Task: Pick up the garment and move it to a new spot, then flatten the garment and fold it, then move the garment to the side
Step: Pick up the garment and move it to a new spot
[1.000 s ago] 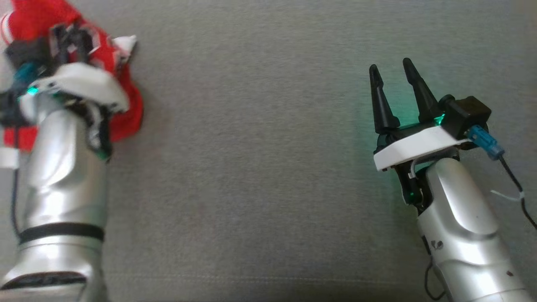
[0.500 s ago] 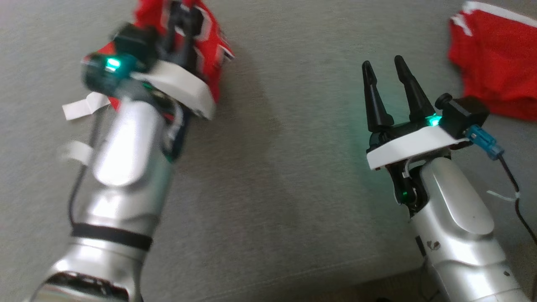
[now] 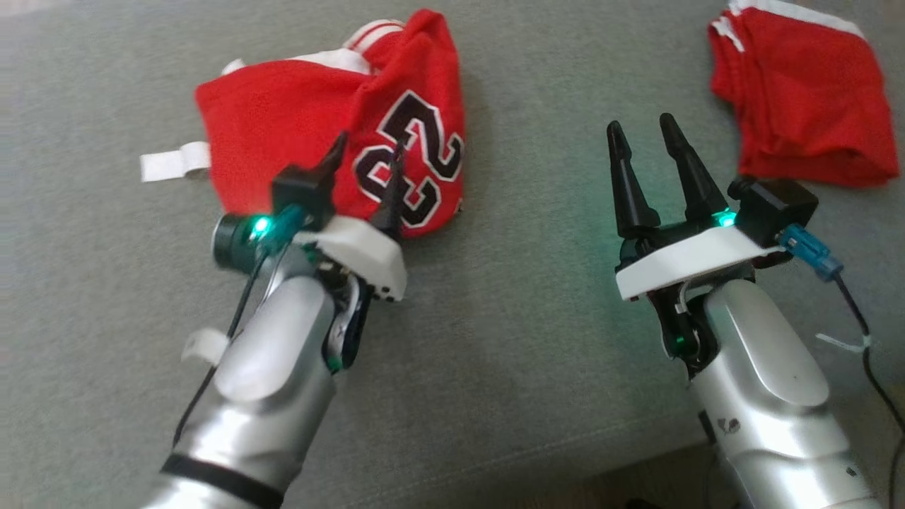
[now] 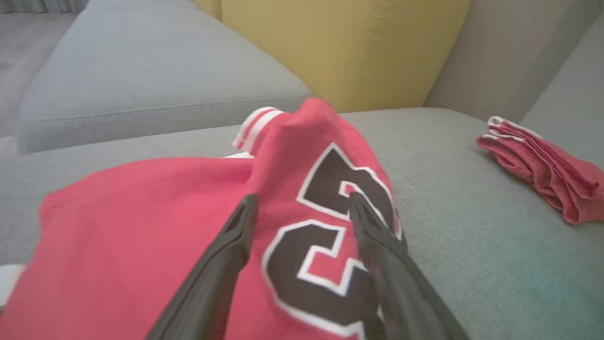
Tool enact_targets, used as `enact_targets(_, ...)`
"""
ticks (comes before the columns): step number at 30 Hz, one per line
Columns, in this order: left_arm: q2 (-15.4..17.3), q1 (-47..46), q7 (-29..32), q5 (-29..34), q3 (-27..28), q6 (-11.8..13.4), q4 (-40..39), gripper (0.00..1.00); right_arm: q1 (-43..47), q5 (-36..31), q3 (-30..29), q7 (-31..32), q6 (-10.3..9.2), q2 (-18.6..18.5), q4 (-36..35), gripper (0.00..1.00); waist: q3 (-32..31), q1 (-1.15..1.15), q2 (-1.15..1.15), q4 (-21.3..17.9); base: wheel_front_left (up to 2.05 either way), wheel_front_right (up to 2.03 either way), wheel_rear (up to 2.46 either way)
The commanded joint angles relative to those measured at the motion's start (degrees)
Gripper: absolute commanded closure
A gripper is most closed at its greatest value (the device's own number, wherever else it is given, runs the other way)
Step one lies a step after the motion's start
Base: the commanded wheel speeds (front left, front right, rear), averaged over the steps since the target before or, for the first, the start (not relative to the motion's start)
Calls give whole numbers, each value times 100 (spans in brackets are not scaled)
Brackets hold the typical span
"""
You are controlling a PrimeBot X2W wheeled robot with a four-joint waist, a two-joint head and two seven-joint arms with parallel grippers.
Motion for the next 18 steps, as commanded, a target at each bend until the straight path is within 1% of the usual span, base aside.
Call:
enact_targets(1, 108, -24, -68, 17, 265, 86, -263, 0, 3, 13, 89, -62, 11, 79, -161, 0, -60, 0, 0, 129, 0, 0, 0)
enact_targets(5, 160, 459, -69, 331, 665, 311, -614, 0, 67, -21, 119, -62, 11, 79, -93, 0, -199, 0, 0, 414, 0, 0, 0)
enact_targets(10, 215, 1187, -69, 656, 1313, 556, -1130, 0, 161, -56, 164, -62, 11, 79, 19, 0, -423, 0, 0, 688, 0, 0, 0)
enact_targets(12, 220, 1510, -69, 767, 1562, 600, -1337, 0, 203, -59, 161, -62, 11, 79, 78, 0, -526, 0, 0, 772, 0, 0, 0)
enact_targets(13, 216, 1839, -69, 865, 1789, 617, -1505, 0, 253, -17, 178, -62, 11, 79, 141, 0, -617, 0, 0, 832, 0, 0, 0)
enact_targets(18, 192, 2535, -69, 1033, 2287, 613, -1777, 0, 365, 11, 173, -62, 11, 79, 252, 0, -801, 0, 0, 920, 0, 0, 0)
